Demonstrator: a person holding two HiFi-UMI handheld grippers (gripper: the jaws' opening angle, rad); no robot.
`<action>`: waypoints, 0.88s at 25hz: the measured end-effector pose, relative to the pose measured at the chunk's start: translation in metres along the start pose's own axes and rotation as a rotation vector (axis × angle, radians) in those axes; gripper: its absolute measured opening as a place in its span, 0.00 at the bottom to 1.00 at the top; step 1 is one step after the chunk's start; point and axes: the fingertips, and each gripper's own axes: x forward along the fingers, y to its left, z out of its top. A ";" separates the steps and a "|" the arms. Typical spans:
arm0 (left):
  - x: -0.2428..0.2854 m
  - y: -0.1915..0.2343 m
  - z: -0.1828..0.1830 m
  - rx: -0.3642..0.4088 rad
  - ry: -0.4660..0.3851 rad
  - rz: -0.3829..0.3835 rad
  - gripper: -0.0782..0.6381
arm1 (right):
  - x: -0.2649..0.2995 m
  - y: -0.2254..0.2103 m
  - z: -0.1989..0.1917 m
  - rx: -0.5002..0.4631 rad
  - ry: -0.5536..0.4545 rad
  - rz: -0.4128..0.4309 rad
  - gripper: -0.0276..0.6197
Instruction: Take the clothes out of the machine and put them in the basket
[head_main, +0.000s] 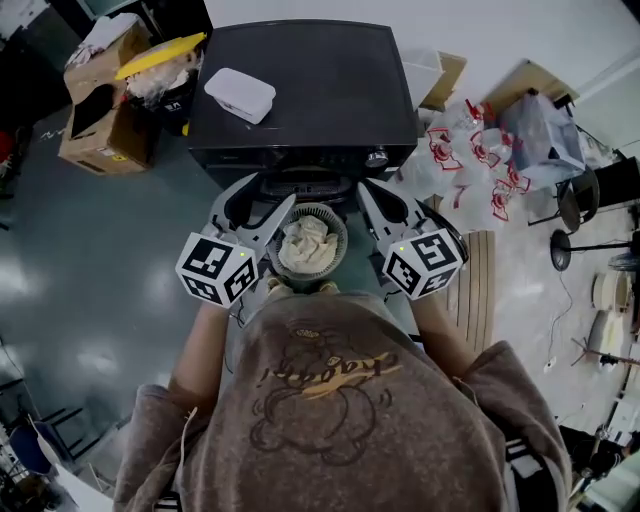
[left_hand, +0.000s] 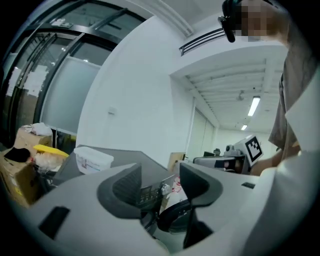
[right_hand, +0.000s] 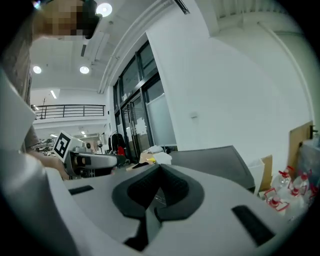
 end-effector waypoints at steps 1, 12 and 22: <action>-0.004 0.001 0.003 0.007 -0.012 0.001 0.41 | 0.001 0.004 0.004 0.003 -0.016 0.002 0.04; -0.022 0.022 -0.007 0.033 -0.079 0.002 0.12 | 0.014 0.024 0.002 -0.021 -0.131 -0.029 0.04; -0.022 0.046 -0.038 0.050 -0.056 0.065 0.12 | 0.019 0.017 -0.036 -0.017 -0.089 -0.063 0.04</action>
